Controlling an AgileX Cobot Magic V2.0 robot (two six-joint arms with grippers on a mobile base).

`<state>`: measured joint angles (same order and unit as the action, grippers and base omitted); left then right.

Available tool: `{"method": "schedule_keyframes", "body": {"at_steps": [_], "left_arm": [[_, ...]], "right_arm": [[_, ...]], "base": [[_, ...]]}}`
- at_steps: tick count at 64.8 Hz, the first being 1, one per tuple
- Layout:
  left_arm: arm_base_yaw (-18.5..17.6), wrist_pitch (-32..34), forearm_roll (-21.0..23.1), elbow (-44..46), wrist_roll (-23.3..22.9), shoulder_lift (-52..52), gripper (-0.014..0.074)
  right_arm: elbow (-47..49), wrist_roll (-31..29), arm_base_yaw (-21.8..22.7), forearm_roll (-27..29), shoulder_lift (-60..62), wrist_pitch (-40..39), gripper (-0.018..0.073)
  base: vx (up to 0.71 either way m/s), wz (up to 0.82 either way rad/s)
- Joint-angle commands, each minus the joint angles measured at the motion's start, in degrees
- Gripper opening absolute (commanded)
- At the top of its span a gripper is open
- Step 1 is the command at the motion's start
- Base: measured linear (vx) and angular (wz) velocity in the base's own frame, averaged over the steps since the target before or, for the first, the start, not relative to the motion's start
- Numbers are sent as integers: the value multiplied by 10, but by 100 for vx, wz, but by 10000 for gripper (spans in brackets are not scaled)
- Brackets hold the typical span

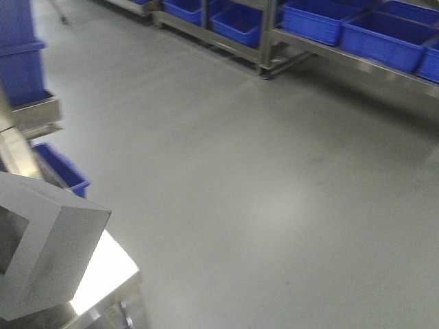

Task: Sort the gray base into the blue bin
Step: 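Drive the base away from the table while holding the block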

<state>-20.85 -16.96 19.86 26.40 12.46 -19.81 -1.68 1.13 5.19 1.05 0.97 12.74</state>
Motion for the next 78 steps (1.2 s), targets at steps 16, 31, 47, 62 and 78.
{"method": "schedule_keyframes", "body": {"at_steps": [16,31,47,62,78], "left_arm": [[-1,59,12,17,-3,-5,20],[-1,59,12,17,-3,-5,20],[-1,59,12,17,-3,-5,20],[-1,59,12,17,-3,-5,20],[-1,59,12,17,-3,-5,20]], "right_arm": [[0,-4,0,-4,1,-43,-5],[0,-4,0,-4,1,-43,-5],[0,-4,0,-4,1,-43,-5],[0,-4,0,-4,1,-43,-5],[0,-4,0,-4,1,-43,-5]], "base": [[3,-59],[3,-54],[6,-65],[8,-75],[14,-55]]}}
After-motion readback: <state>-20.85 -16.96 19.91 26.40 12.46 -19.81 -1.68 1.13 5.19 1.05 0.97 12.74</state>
